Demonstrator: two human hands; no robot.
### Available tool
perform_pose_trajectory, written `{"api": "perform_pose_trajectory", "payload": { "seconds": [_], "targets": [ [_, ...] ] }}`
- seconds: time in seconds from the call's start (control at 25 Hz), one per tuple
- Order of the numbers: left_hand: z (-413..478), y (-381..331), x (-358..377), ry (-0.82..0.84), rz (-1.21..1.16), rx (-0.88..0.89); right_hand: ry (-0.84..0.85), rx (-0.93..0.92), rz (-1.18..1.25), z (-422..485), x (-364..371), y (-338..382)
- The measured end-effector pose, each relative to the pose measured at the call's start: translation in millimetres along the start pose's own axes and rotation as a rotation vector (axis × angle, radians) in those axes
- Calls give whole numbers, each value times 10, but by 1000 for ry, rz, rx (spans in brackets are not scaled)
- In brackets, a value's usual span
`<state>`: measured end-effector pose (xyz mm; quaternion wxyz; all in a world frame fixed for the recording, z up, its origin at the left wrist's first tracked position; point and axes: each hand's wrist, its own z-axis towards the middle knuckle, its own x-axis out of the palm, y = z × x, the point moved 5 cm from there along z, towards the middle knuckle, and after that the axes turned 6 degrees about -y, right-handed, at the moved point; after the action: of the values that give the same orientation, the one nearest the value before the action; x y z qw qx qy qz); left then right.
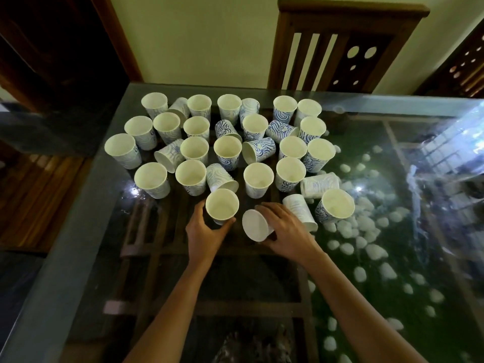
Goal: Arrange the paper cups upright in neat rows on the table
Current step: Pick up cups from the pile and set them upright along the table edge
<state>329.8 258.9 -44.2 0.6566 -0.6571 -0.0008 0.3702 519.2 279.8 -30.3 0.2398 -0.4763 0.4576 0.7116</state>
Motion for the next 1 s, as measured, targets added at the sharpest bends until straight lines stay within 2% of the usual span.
{"api": "perform_pose_trajectory", "payload": {
  "seconds": [0.16, 0.52, 0.68, 0.8, 1.0],
  "targets": [
    [-50, -3, -79, -11, -16, 7, -180, 229, 277, -162, -115, 6],
    [-293, -188, -138, 54, -57, 122, -381, 374, 439, -481, -304, 84],
    [-453, -242, -93, 113, -79, 130, -408, 412, 460, -648, -309, 108],
    [-565, -235, -69, 150, -102, 126, -432, 375, 457, -812, -326, 171],
    [-712, -200, -61, 183, -92, 107, -364, 461, 441, -1091, -188, 121]
  ]
}}
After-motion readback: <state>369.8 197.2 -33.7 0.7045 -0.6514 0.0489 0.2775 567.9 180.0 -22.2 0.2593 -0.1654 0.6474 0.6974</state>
